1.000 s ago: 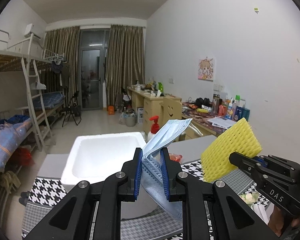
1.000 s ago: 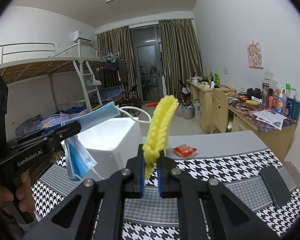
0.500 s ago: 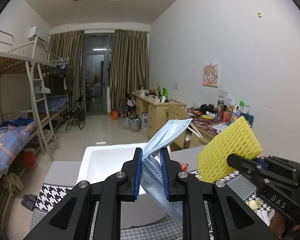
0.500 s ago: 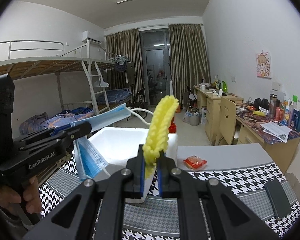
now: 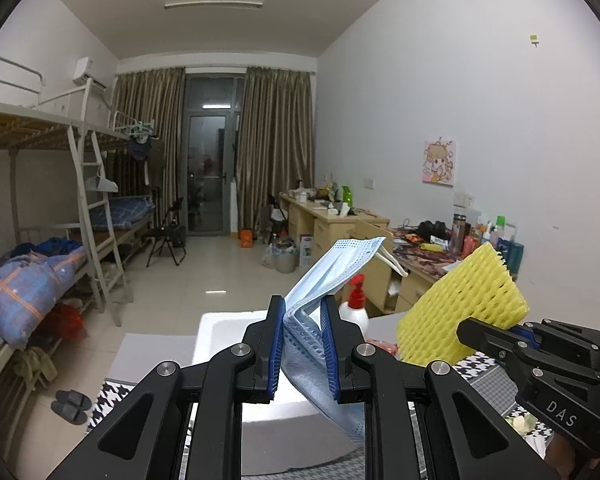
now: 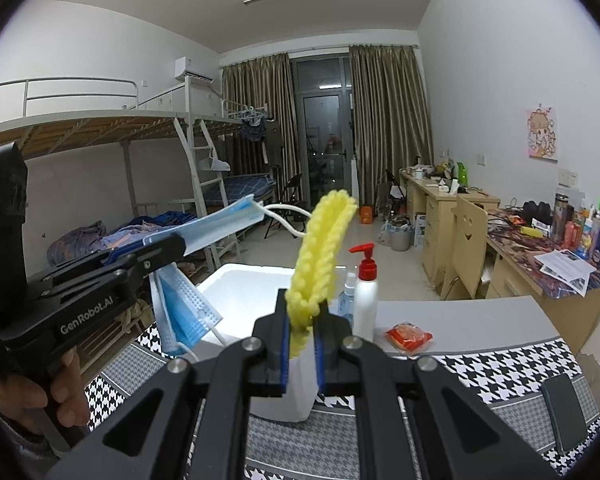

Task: Organize soft objects
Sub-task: 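Carry the blue mask and yellow foam net toward the white foam box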

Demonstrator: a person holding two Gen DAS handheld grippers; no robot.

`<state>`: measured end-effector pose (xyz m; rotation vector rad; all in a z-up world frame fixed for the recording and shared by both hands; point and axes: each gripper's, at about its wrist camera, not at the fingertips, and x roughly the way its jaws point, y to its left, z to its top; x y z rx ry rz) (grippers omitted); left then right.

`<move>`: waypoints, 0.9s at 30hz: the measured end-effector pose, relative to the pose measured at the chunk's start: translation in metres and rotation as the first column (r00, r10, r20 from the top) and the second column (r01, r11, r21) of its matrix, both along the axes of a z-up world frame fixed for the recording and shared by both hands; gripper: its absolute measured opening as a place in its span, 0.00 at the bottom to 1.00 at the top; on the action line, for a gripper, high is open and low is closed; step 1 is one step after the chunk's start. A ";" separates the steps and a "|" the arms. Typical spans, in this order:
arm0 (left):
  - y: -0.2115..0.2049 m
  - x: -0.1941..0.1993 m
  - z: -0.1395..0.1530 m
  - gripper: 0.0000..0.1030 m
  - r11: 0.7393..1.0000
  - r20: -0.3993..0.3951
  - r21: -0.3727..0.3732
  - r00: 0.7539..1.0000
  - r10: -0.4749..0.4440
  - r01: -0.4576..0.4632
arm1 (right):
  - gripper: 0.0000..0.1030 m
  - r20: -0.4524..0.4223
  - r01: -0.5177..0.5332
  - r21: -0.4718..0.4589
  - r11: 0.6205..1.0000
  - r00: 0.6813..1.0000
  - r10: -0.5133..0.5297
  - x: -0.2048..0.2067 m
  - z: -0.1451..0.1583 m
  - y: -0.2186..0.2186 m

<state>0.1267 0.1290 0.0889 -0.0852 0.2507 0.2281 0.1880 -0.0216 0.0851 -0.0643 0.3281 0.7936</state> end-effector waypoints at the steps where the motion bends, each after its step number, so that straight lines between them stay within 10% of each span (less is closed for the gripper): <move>1: 0.002 0.001 0.001 0.19 1.000 0.002 0.000 1.000 0.009 -0.009 | 0.13 -0.001 -0.003 -0.002 1.000 1.000 0.003 0.001 0.001 0.002; 27: 0.039 0.038 -0.010 0.19 0.993 -0.068 -0.015 0.991 0.115 -0.116 | 0.13 -0.010 -0.046 -0.050 0.998 0.999 0.045 0.019 0.004 0.042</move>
